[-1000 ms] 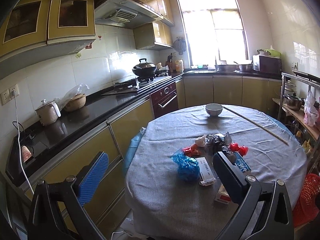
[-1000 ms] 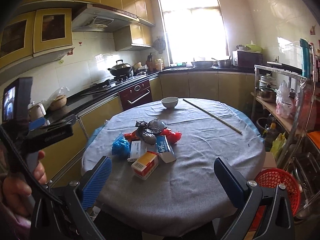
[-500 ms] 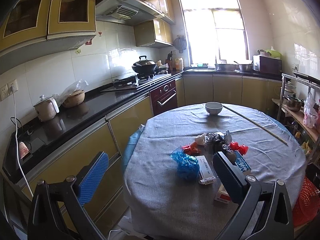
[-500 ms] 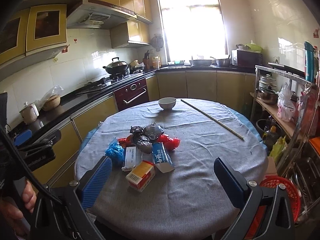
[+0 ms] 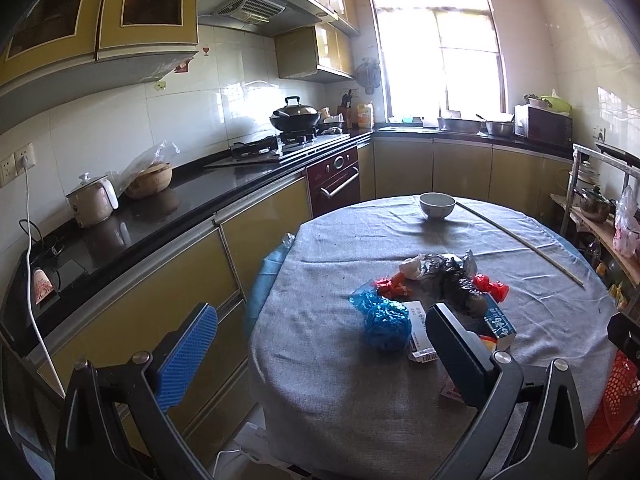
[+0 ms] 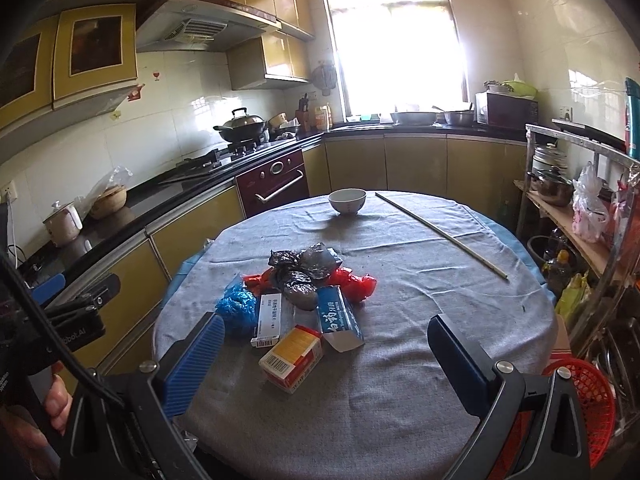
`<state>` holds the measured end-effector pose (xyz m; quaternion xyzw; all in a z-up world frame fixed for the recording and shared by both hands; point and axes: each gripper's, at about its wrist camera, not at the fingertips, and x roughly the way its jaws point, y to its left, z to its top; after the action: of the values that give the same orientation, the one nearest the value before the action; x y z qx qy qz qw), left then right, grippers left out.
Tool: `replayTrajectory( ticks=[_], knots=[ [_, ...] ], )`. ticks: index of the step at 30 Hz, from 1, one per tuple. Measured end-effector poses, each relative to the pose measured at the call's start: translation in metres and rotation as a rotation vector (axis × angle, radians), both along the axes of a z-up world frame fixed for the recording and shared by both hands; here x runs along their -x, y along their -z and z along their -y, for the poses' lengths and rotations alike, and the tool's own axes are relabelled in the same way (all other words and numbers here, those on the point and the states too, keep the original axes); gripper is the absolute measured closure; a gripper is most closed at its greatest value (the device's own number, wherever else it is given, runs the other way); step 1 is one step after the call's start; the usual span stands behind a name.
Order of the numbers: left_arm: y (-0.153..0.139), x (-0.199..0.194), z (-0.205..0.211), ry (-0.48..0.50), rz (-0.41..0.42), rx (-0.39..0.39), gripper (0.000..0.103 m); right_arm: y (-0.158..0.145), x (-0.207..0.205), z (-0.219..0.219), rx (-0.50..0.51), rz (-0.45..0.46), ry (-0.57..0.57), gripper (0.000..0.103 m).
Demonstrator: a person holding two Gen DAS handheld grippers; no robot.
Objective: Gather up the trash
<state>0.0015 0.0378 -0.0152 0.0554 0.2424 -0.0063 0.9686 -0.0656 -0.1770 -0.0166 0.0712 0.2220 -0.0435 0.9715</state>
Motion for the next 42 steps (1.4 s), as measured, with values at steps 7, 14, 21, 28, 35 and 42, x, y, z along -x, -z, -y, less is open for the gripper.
replayTrajectory(
  ticks=[7,14,21,28,35,42],
  knots=[
    [0.015,-0.013,-0.002,-0.011,-0.040,-0.007,0.000,0.009,-0.015,0.003,-0.012,-0.018,-0.018,0.000],
    [0.028,-0.028,-0.001,-0.028,-0.080,-0.021,0.000,0.023,-0.032,0.010,-0.027,-0.049,-0.036,0.000],
    [0.034,-0.042,0.004,-0.046,-0.102,-0.037,0.000,0.032,-0.047,0.018,-0.040,-0.074,-0.051,0.000],
    [0.042,-0.056,0.011,-0.058,-0.128,-0.050,0.000,0.037,-0.064,0.024,-0.044,-0.096,-0.065,0.000],
    [0.049,-0.070,0.016,-0.066,-0.154,-0.057,0.000,0.040,-0.078,0.027,-0.040,-0.116,-0.081,0.000],
    [0.055,-0.082,0.022,-0.058,-0.174,-0.067,0.000,0.045,-0.088,0.031,-0.046,-0.132,-0.083,0.000]
  ],
)
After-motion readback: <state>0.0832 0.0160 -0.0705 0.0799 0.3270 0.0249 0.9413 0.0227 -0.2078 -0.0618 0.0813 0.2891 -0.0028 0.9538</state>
